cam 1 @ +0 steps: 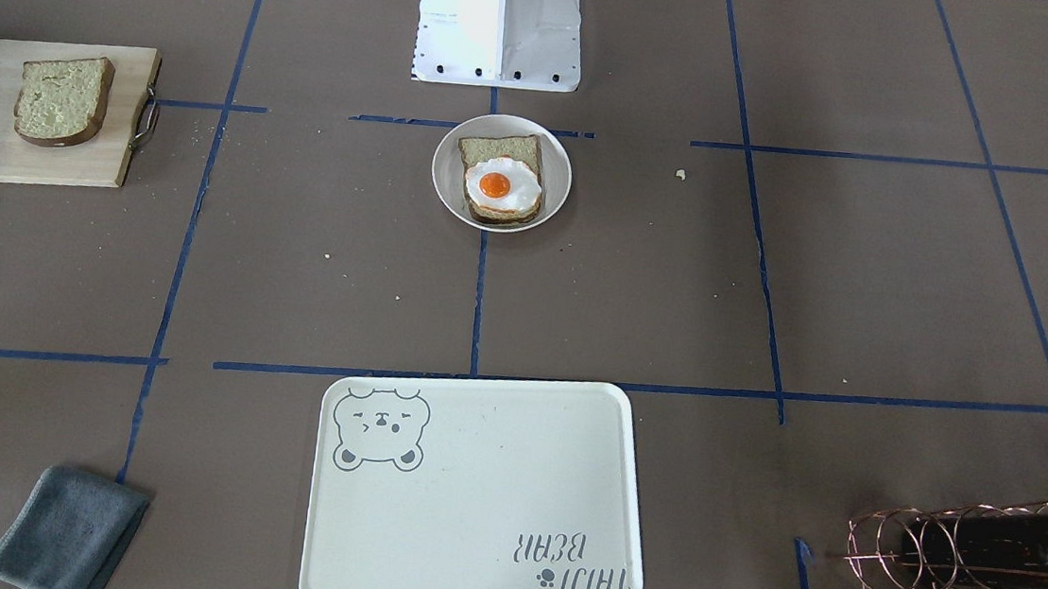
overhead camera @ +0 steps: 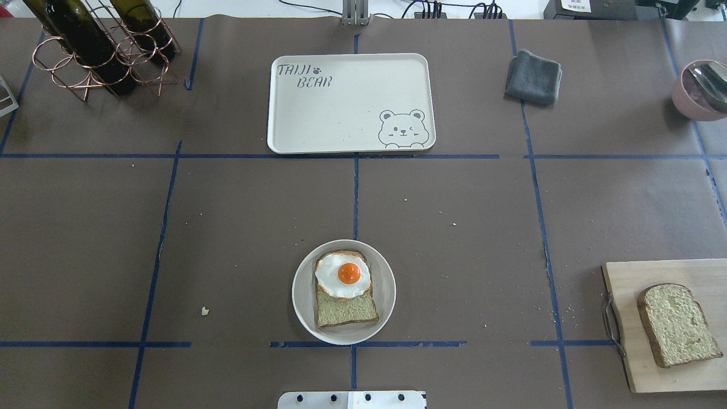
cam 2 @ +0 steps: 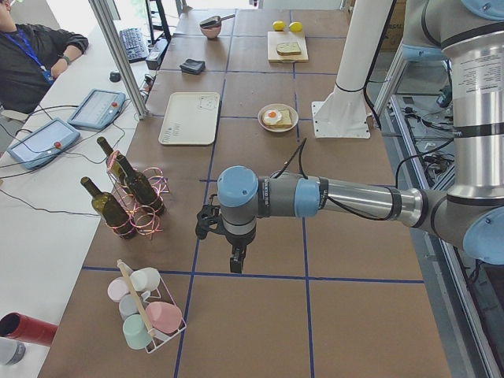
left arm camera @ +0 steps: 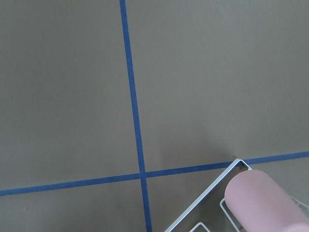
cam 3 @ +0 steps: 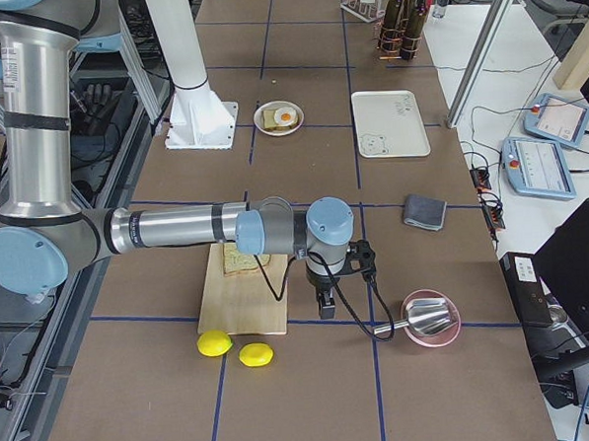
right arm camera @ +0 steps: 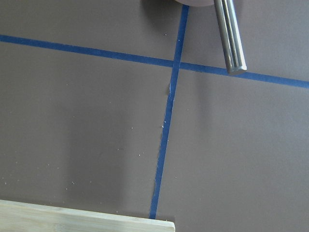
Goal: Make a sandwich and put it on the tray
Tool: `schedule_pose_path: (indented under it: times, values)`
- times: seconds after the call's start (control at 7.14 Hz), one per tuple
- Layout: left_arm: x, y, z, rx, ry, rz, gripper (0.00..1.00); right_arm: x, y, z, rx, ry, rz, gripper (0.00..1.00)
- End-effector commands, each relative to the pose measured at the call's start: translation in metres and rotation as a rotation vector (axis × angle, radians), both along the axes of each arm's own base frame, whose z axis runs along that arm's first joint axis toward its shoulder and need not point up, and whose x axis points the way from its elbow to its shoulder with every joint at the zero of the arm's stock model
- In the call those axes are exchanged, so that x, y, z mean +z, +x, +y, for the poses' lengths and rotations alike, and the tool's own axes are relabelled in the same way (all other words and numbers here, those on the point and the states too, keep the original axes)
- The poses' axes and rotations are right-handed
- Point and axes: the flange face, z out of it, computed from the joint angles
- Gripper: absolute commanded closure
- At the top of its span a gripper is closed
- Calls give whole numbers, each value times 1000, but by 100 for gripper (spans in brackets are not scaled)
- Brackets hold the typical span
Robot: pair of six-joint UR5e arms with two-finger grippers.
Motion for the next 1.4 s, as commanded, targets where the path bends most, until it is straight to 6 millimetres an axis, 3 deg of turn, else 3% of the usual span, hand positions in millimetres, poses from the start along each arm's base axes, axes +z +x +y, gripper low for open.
schedule_pose_path:
  times: [0.0, 0.28, 0.7, 0.98, 1.26]
  values:
    - [0, 0, 0, 0, -1, 2, 0, -1, 0, 0, 0, 1, 0, 0]
    - [1, 0, 0, 1, -2, 0, 0, -5, 0, 0, 7, 4, 0, 0]
    - [0, 0, 1, 1, 0, 2, 0, -65, -21, 3, -30, 113, -31, 0]
    - [0, 1, 0, 3, 2, 2, 0, -88, -64, 0, -120, 213, -94, 0]
    - [0, 1, 0, 3, 2, 2, 0, -73, -108, 34, -93, 185, -132, 0]
